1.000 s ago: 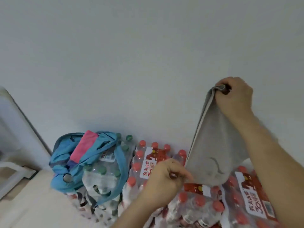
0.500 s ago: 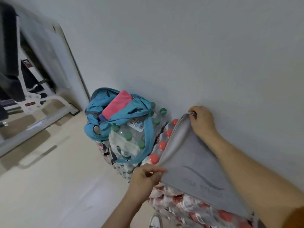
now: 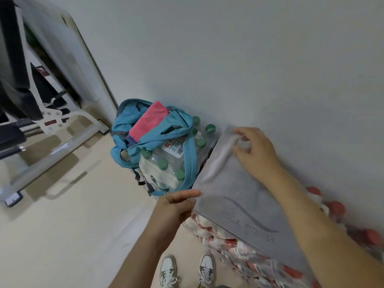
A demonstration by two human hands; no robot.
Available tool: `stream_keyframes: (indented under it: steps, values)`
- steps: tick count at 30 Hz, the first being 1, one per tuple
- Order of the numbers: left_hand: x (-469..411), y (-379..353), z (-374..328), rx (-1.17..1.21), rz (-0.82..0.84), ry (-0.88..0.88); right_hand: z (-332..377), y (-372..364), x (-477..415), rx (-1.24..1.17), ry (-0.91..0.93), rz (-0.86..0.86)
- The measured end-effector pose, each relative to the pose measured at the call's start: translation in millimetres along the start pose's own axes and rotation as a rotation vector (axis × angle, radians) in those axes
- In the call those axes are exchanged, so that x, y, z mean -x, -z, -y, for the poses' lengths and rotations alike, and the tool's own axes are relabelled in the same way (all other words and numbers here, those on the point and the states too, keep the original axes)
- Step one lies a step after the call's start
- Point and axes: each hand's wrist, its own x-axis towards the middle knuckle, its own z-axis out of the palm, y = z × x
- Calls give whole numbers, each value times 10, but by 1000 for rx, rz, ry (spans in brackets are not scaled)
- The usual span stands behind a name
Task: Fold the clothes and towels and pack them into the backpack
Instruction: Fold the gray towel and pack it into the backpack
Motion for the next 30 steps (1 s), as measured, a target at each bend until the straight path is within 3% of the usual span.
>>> stream_keyframes:
  steps: [2, 4, 6, 8, 13, 17, 23, 30]
  values:
    - [-9, -51, -62, 78, 17, 16, 146, 147, 464, -82, -88, 133]
    - [-9, -95, -117, 120, 24, 29, 261, 71, 967, 122, -78, 243]
    - [-9, -112, -171, 156, 38, 40, 278, -181, 1366, 406, -33, 165]
    - [-13, -101, -219, 190, 69, 40, 191, -410, 1589, 527, -105, 84]
    - [-55, -20, -349, 186, 130, 27, -72, -320, 1898, 564, -282, -254]
    - [-161, 112, -324, 40, 122, 27, -199, 23, 2172, 611, -312, -365]
    - [-178, 282, -96, -269, 106, 12, -244, 207, 2495, 760, -210, -349]
    - [-155, 367, 1, -661, 193, -133, -322, 19, 2812, 665, -181, -338]
